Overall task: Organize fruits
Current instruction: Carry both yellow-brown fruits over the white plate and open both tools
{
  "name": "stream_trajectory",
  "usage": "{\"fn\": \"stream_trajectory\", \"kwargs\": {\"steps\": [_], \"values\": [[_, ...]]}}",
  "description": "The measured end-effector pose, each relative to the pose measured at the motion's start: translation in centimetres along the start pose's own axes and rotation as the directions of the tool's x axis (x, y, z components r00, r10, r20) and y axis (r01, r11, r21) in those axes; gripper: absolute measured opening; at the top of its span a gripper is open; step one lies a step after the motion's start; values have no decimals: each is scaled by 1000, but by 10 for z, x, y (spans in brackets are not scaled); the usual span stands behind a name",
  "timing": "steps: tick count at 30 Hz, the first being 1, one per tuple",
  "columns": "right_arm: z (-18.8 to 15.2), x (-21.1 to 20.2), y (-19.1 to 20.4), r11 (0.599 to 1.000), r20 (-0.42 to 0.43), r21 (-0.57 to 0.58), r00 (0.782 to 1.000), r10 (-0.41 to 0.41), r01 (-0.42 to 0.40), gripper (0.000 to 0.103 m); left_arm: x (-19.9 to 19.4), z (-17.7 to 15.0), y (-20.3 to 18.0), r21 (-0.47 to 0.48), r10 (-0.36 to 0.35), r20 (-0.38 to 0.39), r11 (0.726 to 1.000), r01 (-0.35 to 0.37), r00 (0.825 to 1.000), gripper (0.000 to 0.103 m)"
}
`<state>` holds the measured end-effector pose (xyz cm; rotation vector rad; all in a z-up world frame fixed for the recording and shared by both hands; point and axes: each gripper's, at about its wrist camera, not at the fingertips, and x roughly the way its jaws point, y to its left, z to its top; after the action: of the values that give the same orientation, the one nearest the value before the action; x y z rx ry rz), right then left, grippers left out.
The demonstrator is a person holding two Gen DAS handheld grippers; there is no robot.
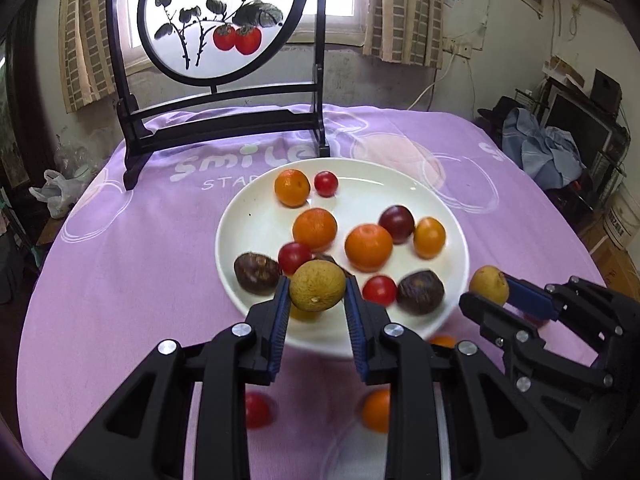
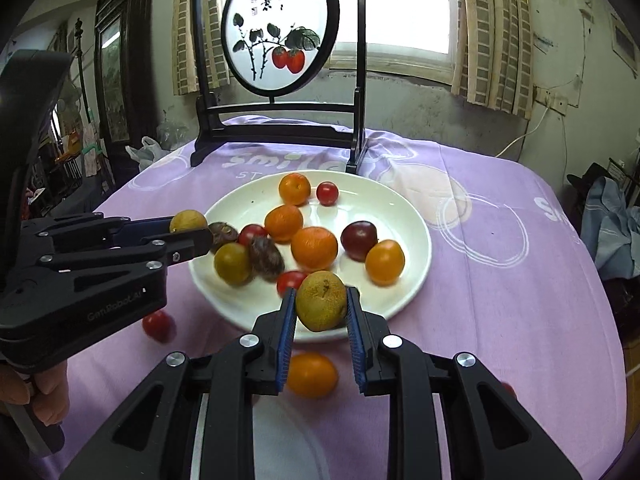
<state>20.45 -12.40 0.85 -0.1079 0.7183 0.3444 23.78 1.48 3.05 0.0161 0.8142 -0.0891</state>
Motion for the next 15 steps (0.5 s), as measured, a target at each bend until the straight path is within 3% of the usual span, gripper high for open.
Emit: {"fn": "stream_trajectory", "kwargs": {"steps": [11,12,13,14,15], "values": [[14,59,1,1000,-82,-7,997,4,-4,26,66,16,13,-59,15,-88,998,-20,996,28],[14,62,1,1000,-87,-5,996,10,-10,29,65,16,14,-67,27,-75,997,-33,997,32],[13,63,1,1000,-87,-5,996,15,-15,42,65,17,15,-72,35,-75,997,-40,997,47],[13,63,1,1000,-82,-3,997,13,-14,49,64,17,15,-78,35,-72,996,-40,997,60],[11,62,0,1000,-71,2,997,0,0,52,61,17,16,-84,35,-67,996,-41,997,64]]}}
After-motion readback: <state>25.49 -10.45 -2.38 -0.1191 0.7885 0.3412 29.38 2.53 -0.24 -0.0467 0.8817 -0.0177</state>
